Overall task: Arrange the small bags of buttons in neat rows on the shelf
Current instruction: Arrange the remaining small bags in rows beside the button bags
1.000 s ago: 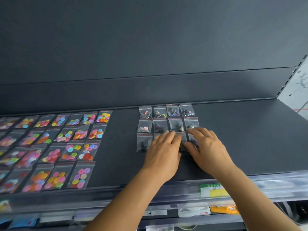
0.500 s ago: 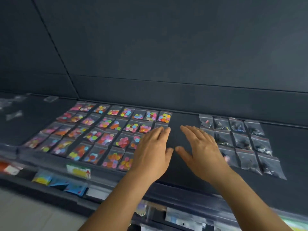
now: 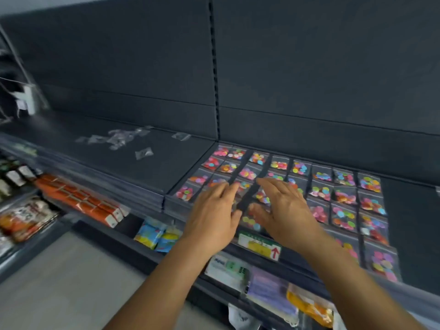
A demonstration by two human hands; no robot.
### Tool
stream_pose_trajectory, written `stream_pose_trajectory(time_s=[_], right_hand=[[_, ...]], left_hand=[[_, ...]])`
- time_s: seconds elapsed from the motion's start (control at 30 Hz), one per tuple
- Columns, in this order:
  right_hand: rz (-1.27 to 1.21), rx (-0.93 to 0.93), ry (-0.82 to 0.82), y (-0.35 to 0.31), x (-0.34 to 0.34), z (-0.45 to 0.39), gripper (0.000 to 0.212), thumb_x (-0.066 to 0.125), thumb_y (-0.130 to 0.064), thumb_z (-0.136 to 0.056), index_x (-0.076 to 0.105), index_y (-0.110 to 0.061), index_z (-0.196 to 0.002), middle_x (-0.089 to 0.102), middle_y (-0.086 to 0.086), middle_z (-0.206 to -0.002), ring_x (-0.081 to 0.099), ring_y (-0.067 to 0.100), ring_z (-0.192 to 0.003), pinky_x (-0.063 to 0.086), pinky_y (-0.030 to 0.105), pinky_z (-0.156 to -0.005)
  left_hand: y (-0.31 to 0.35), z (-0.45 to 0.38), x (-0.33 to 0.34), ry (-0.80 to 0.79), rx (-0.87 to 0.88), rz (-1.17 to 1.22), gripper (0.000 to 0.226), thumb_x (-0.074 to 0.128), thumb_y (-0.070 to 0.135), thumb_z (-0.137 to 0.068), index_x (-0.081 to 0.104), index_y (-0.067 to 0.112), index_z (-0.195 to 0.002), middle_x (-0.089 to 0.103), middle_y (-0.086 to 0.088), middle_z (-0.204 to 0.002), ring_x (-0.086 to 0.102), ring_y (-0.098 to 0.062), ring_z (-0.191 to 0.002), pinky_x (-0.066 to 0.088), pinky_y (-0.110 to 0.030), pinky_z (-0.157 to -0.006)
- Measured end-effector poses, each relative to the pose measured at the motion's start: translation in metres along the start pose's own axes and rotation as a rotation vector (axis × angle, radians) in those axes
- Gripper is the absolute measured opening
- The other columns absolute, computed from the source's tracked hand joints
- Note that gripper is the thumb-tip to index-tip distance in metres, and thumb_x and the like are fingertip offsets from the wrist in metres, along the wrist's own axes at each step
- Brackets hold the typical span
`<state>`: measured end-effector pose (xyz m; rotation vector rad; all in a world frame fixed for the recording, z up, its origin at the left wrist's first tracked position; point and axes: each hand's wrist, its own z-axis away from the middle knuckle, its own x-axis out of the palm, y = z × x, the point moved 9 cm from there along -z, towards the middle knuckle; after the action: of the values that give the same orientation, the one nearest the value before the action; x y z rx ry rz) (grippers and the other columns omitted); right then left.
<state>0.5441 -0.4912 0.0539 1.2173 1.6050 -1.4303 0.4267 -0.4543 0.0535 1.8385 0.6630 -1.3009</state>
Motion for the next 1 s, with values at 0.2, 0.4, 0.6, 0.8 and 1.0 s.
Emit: stream_pose_trajectory(time_s=[0.2,0.4,0.6,0.8,1.0], right_hand=[[-0.033,-0.044,-0.047,-0.074,0.037,-0.051,0.062,0.046,-0.045,-0.094,0.025,-0.021,-0.147,0.028,-0.002,-0.153,0.022,0.019,-0.142,0.017,0.036,-0.116],[-0.072,-0.096,-0.089,-0.124,0.068,-0.115,0.061,0.046,-0.045,-0.093,0.028,-0.021,-0.147,0.031,-0.003,-0.151,0.025,0.018,-0.14,0.02,0.038,-0.116],[-0.076,-0.119,-0.124,-0.157,0.109,-0.196,0.061,0.045,-0.043,-0.095,0.025,-0.018,-0.147,0.031,-0.001,-0.152,0.024,0.018,-0.141,0.021,0.037,-0.116],[-0.115,-0.069,-0.215,-0.161,0.161,-0.281,0.063,0.044,-0.041,-0.096,0.021,-0.017,-0.149,0.027,0.001,-0.154,0.021,0.02,-0.142,0.02,0.037,-0.117],[-0.045,0.018,-0.262,-0.142,0.197,-0.345,0.069,0.044,-0.041,-0.096,0.01,-0.018,-0.151,0.018,0.004,-0.157,0.014,0.023,-0.144,0.017,0.042,-0.117]], left_hand=[[-0.089,-0.006,-0.029,0.045,-0.035,-0.036,0.058,0.049,0.033,-0.096,0.027,0.019,-0.148,0.033,0.002,-0.151,0.032,-0.017,-0.137,0.027,-0.034,-0.113],[-0.163,-0.028,-0.051,0.091,-0.097,0.002,0.058,0.048,0.032,-0.097,0.026,0.02,-0.149,0.033,0.001,-0.151,0.031,-0.017,-0.138,0.026,-0.031,-0.114],[-0.239,-0.07,-0.056,0.095,-0.152,0.008,0.056,0.046,0.03,-0.098,0.025,0.02,-0.149,0.034,0.001,-0.151,0.031,-0.017,-0.138,0.028,-0.031,-0.113],[-0.311,-0.125,-0.034,0.004,-0.197,-0.014,0.051,0.044,0.025,-0.099,0.029,0.018,-0.147,0.036,-0.001,-0.15,0.036,-0.02,-0.135,0.03,-0.032,-0.111],[-0.357,-0.168,-0.007,-0.074,-0.2,-0.036,0.048,0.04,0.026,-0.101,0.029,0.017,-0.147,0.029,-0.001,-0.152,0.024,-0.018,-0.14,0.023,-0.031,-0.114]])
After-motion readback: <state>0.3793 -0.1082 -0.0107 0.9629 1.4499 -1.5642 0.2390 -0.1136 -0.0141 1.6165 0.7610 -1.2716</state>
